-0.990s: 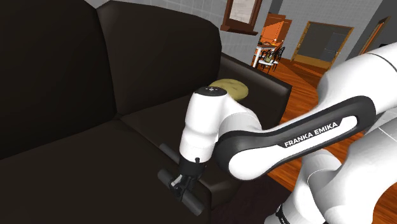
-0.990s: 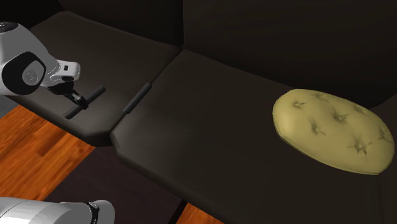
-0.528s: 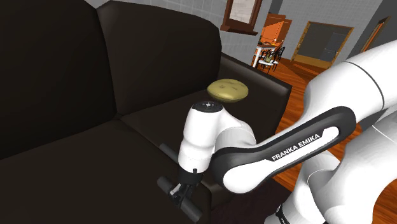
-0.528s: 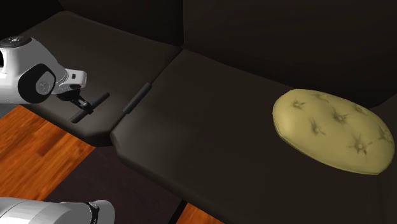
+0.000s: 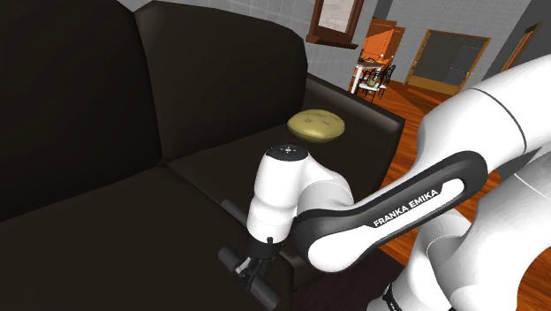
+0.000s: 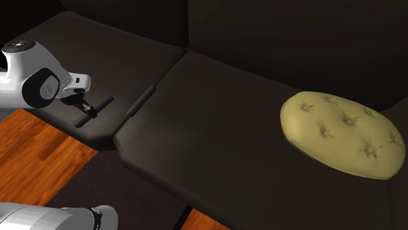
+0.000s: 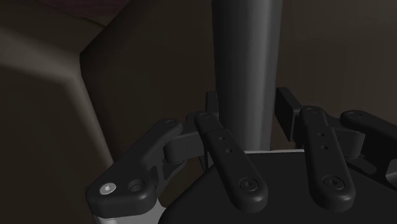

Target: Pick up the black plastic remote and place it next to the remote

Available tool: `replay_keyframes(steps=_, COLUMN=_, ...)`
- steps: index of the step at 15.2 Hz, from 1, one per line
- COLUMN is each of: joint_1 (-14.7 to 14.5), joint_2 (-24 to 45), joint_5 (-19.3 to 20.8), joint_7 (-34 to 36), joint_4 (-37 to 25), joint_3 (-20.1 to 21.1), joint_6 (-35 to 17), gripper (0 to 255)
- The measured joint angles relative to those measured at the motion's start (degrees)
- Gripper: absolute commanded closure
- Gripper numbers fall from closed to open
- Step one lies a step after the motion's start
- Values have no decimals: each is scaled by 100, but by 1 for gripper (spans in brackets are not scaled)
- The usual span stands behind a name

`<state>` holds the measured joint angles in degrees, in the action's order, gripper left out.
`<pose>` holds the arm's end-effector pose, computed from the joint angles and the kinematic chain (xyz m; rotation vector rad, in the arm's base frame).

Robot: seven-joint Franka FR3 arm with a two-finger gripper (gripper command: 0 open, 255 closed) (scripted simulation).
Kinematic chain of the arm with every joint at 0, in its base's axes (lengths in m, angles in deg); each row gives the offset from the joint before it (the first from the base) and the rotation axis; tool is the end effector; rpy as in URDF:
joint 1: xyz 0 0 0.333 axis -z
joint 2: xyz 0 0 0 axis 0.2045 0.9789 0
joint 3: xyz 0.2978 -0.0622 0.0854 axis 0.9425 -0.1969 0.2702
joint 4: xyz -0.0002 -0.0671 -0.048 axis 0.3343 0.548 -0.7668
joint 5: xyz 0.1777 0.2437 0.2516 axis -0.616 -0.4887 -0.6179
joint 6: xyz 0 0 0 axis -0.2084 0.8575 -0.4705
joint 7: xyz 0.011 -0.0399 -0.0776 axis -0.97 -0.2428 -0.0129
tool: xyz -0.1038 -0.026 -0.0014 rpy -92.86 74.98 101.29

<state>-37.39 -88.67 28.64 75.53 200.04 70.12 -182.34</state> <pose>0.3087 0.2831 0.3310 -3.0679 -0.0339 0.0157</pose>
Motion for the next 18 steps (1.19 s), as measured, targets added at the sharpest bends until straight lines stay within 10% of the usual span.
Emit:
replay_keyframes(steps=1, joint_1=0, joint_2=0, joint_5=0, joint_7=0, joint_4=0, joint_3=0, joint_6=0, gripper=0)
replay_keyframes(steps=18, joint_1=3, joint_2=-581, joint_5=-7, joint_7=-39, joint_4=-300, joint_3=-122, joint_6=879, gripper=0)
